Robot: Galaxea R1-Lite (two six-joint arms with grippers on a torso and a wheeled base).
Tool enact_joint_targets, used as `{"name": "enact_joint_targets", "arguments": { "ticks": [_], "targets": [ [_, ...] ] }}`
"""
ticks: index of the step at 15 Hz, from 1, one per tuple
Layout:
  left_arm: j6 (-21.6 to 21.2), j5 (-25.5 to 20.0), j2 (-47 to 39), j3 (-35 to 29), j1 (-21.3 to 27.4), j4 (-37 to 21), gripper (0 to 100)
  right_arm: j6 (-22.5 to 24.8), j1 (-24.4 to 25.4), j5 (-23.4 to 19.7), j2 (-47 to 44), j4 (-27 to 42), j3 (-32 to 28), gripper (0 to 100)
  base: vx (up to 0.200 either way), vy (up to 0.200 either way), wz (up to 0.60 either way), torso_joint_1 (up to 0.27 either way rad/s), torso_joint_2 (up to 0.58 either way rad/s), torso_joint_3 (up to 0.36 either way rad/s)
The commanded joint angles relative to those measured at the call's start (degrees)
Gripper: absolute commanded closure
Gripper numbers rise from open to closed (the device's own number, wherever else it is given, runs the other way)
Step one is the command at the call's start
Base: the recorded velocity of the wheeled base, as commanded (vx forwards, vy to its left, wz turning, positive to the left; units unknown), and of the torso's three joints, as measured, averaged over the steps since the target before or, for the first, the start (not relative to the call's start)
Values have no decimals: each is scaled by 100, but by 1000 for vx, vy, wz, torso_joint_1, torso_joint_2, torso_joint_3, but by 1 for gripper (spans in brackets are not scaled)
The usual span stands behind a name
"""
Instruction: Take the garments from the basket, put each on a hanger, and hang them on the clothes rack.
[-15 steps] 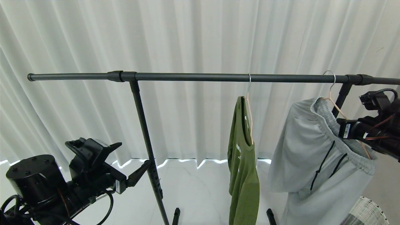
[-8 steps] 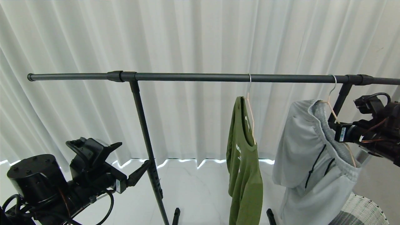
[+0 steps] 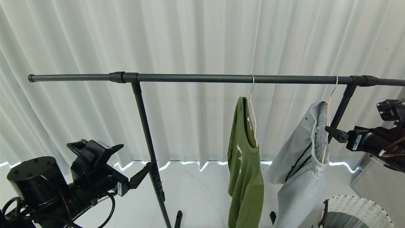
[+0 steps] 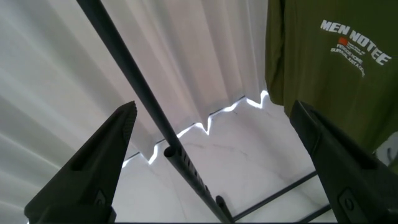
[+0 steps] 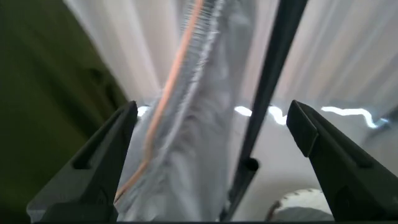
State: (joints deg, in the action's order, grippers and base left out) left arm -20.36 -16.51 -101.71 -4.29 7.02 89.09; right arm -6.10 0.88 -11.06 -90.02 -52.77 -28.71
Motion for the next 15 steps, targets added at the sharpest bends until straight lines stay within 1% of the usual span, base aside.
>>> {"name": "enact_joint_targets", "arguments": {
  "ticks": [1, 2, 4, 5, 6, 7, 8, 9, 10, 11, 12, 13, 14, 15],
  "targets": [
    [-3, -2, -7, -2, 1, -6, 0, -190, 150, -301, 924, -102, 515, 0, 0, 0, 0, 0, 0, 0],
    [-3, -2, 2, 7, 1, 3, 0, -234, 237, -327, 1355, -93, 762, 0, 0, 0, 0, 0, 0, 0],
    [-3, -2, 37, -2, -52, 3, 0, -234, 325, -327, 1830, -93, 1175, 0, 0, 0, 0, 0, 0, 0],
    [-3, 16, 160, -46, -175, 3, 0, -217, 369, -336, 2278, -93, 1632, 0, 0, 0, 0, 0, 0, 0],
    [-3, 16, 292, -28, -289, 3, 0, -208, 369, -345, 2515, -93, 1887, 0, 0, 0, 0, 0, 0, 0],
    [6, 33, 555, 69, -588, 3, 0, -208, 360, -336, 2893, -84, 2282, 0, 0, 0, 0, 0, 0, 0],
    [58, 33, 854, 315, -913, 3, 0, -208, 352, -336, 3183, -66, 2546, 0, 0, 0, 0, 0, 0, 0],
    [67, 33, 1065, 429, -1115, -23, 0, -199, 352, -336, 3341, -40, 2686, 0, 0, 0, 0, 0, 0, 0],
    [129, 86, 1355, 429, -1361, -190, 0, -181, 352, -336, 3535, 30, 2871, 0, 0, 0, 0, 0, 0, 0],
    [331, 447, 1751, 429, -1607, -331, 0, -181, 352, -327, 3728, 206, 2871, 0, 0, 0, 0, 0, 0, 0],
    [603, 1009, 2102, 429, -1651, -559, 0, -173, 334, -318, 3895, 443, 2871, 0, 0, 0, 0, 0, 0, 0],
    [717, 1528, 2436, 429, -1651, -920, 0, -164, 334, -318, 4088, 593, 2871, 0, 0, 0, 0, 0, 0, 0],
    [761, 1967, 2849, 429, -1651, -1491, 0, -129, 343, -327, 4291, 786, 2871, 0, 0, 0, 0, 0, 0, 0],
    [841, 2169, 3157, 429, -1660, -1939, 0, -50, 343, -327, 4422, 944, 2871, 0, 0, 0, 0, 0, 0, 0]
  ]
}}
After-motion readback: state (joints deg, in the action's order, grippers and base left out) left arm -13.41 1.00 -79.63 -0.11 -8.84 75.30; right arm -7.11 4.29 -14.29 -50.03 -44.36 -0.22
